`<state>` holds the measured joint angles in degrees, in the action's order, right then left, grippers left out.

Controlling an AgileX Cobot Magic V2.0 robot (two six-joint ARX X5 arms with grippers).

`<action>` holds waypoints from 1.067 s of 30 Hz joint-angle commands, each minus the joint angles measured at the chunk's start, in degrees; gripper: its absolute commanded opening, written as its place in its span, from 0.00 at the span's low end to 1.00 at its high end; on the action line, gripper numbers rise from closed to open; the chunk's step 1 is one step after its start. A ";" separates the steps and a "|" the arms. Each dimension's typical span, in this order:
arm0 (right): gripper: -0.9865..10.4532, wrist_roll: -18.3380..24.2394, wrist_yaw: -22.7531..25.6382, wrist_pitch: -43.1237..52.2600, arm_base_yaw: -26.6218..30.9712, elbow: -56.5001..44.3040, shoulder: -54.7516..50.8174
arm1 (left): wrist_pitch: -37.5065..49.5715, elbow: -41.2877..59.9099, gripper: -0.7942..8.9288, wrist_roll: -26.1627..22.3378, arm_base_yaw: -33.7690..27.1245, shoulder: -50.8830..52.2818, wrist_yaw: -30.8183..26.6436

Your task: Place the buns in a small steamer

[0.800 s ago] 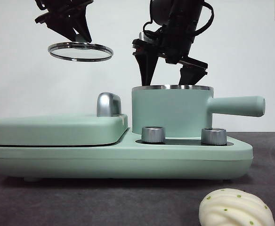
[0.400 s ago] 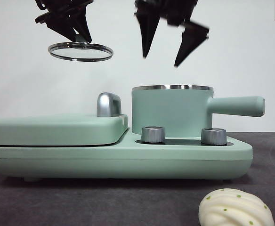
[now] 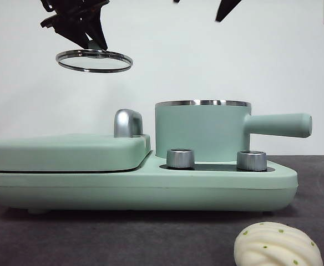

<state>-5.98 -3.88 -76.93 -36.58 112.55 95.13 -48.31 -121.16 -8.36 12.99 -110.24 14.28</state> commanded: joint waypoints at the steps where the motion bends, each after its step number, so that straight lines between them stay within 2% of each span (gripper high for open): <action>1: 0.47 -1.31 2.49 -4.48 -2.12 -7.58 -5.29 | 1.18 -2.23 0.11 -0.57 0.15 -0.57 0.28; 5: 0.47 -4.55 4.35 -2.75 -4.57 -19.89 -13.33 | 1.18 -2.23 0.11 -0.57 0.15 -0.59 0.28; 10: 0.47 -10.21 4.33 6.95 -7.23 -36.83 -23.56 | 1.16 -2.23 0.11 -0.57 0.15 -0.59 0.28; 13: 0.47 -12.76 3.87 10.38 -8.41 -45.00 -26.75 | 1.16 -2.23 0.11 -0.57 0.15 -0.59 0.28; 16: 0.47 -13.51 3.69 13.62 -9.27 -51.54 -27.10 | 1.20 -2.23 0.11 -0.57 0.15 -0.59 0.28; 22: 0.47 -13.90 -1.49 24.59 -10.73 -61.37 -24.90 | 1.20 -2.23 0.11 -0.57 0.20 -0.59 0.28; 32: 0.47 -13.94 -1.84 29.97 -15.06 -65.33 -18.40 | 1.22 -2.23 0.11 -0.57 0.20 -0.59 0.28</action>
<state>-19.77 -5.93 -47.42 -50.68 46.74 75.53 -48.31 -121.16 -8.36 12.99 -110.24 14.28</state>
